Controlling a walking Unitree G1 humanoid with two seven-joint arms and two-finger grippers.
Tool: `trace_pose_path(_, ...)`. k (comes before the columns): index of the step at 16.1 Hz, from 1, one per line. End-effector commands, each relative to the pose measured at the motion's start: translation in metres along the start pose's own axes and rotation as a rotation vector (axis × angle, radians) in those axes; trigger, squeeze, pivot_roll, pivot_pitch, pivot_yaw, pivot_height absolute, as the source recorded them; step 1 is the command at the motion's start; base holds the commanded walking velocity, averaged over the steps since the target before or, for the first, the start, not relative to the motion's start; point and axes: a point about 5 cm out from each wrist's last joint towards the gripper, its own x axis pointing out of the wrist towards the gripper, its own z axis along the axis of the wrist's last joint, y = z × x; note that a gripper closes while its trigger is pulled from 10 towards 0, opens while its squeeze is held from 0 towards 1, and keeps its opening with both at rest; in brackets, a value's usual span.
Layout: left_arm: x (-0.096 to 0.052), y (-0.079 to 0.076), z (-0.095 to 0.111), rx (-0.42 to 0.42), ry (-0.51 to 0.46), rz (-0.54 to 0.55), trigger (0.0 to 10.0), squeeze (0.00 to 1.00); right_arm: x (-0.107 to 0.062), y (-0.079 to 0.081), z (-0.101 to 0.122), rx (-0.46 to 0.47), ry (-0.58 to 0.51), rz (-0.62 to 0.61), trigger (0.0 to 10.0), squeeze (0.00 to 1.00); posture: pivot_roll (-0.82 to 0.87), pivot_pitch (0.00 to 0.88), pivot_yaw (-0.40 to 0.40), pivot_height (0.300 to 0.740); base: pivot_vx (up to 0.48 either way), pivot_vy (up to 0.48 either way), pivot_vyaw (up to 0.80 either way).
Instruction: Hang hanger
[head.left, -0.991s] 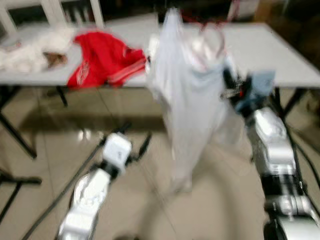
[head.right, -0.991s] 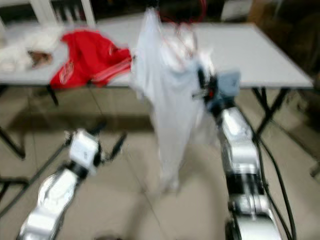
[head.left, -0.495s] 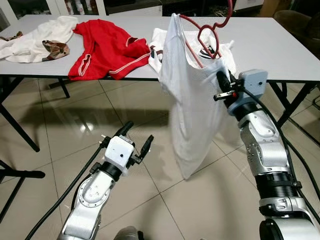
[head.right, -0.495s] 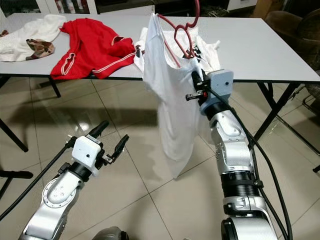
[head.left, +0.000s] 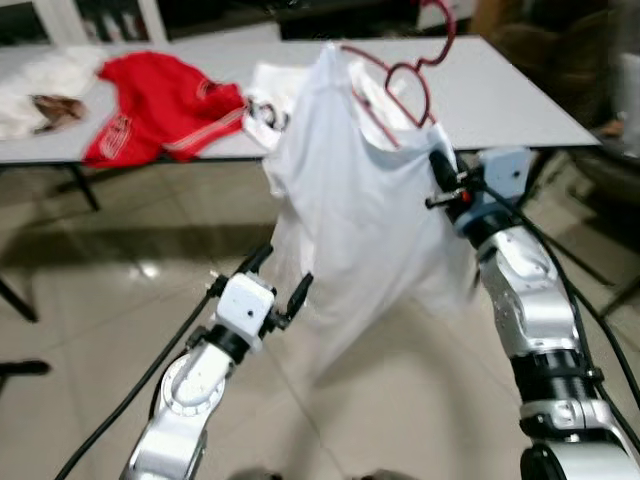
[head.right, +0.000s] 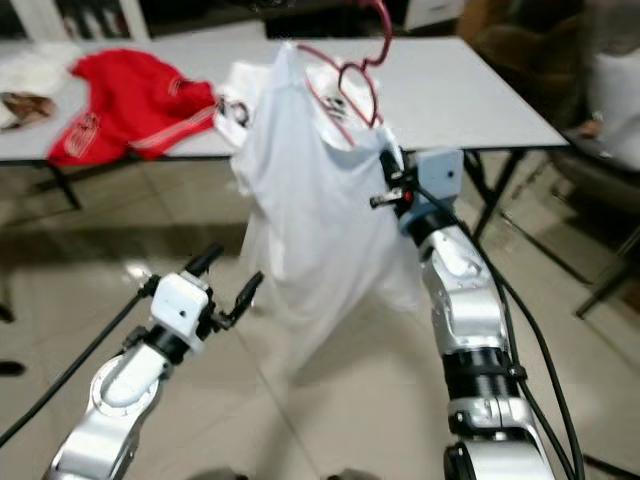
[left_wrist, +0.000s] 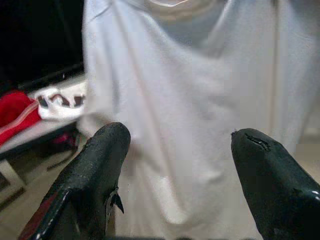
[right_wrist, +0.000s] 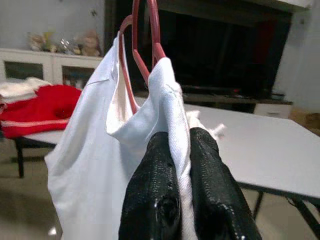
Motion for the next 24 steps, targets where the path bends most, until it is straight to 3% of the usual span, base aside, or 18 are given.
trace_pose_path(1,-0.001,0.004,0.001,0.015,0.000,0.012,10.0,0.00,0.004,0.004,0.013,0.002,-0.058,0.013,10.0,0.00,0.04,0.000,0.022,0.736,0.000,-0.461,0.00)
trace_pose_path(6,0.000,0.005,0.001,0.017,0.004,0.017,10.0,0.00,0.005,0.004,0.013,0.005,-0.057,0.017,10.0,0.00,0.04,0.000,0.022,0.736,0.000,-0.438,0.00)
trace_pose_path(16,0.003,0.005,0.002,-0.028,-0.002,0.023,10.0,0.00,0.005,0.004,0.012,0.006,-0.050,0.023,10.0,0.00,0.04,0.000,0.021,0.736,0.000,0.000,0.00)
trace_pose_path(21,0.004,0.003,0.002,-0.040,0.002,0.014,10.0,0.00,-0.011,0.008,-0.035,-0.049,0.154,0.096,10.0,0.00,0.04,0.000,0.017,0.736,0.000,0.000,0.00)
trace_pose_path(24,0.002,0.001,-0.002,-0.044,0.020,0.004,10.0,0.00,-0.018,0.006,-0.047,-0.062,0.199,0.097,10.0,0.00,0.03,0.000,0.019,0.736,0.000,0.000,0.00)
